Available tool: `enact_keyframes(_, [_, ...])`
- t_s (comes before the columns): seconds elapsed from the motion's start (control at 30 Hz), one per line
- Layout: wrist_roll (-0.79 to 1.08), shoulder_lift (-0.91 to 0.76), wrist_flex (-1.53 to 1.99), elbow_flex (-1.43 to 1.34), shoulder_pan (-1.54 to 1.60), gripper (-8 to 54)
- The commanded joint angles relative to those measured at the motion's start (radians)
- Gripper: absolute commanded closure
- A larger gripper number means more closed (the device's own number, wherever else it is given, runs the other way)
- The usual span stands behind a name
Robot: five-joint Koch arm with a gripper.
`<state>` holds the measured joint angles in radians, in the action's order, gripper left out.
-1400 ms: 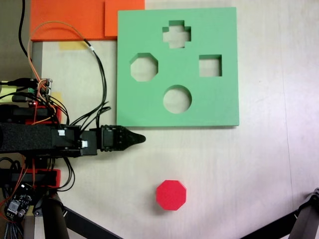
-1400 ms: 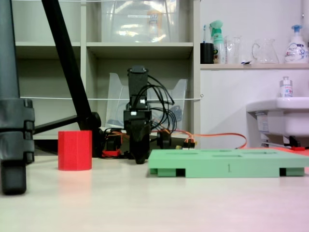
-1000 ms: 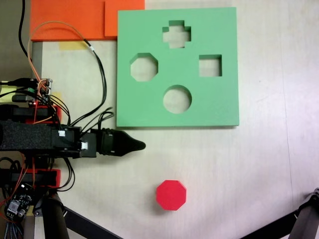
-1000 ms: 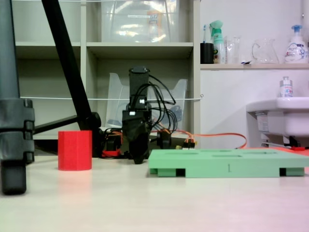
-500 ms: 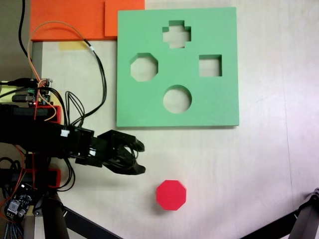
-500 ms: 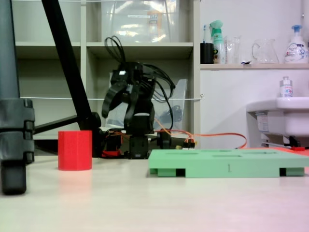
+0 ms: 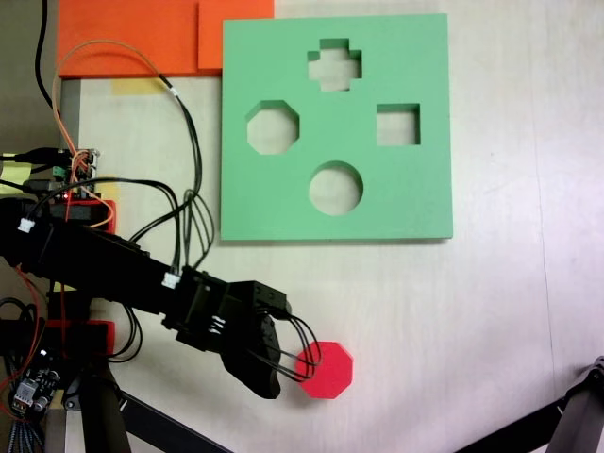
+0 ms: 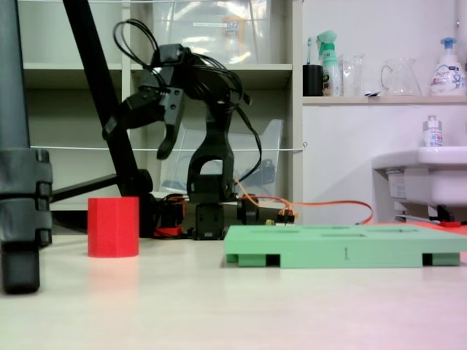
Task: Put the octagonal pillar block into the corresponding hole
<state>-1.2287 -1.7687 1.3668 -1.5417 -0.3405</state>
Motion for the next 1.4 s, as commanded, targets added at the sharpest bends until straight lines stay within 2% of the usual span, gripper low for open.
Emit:
enact_keyframes(0.0, [-0.037,0.038,0.020,0.057,-0.023,-7.2])
enact_keyframes(0.13, [-0.037,0.186,0.008,0.146,-0.023,-7.2])
enact_keyframes(0.47, [-0.058,0.408,-0.094,0.187,-0.017,-7.1])
enact_keyframes(1.03, [-0.112,0.489,-0.117,0.170,-0.054,-6.1])
enact_keyframes(1.1, [-0.120,0.494,-0.117,0.161,-0.058,-0.7])
enact_keyframes(1.17, [-0.137,0.499,-0.117,0.160,-0.057,11.4])
enact_keyframes(1.2, [-0.141,0.500,-0.115,0.155,-0.057,14.6])
enact_keyframes(1.37, [-0.143,0.499,-0.075,0.152,-0.081,21.0])
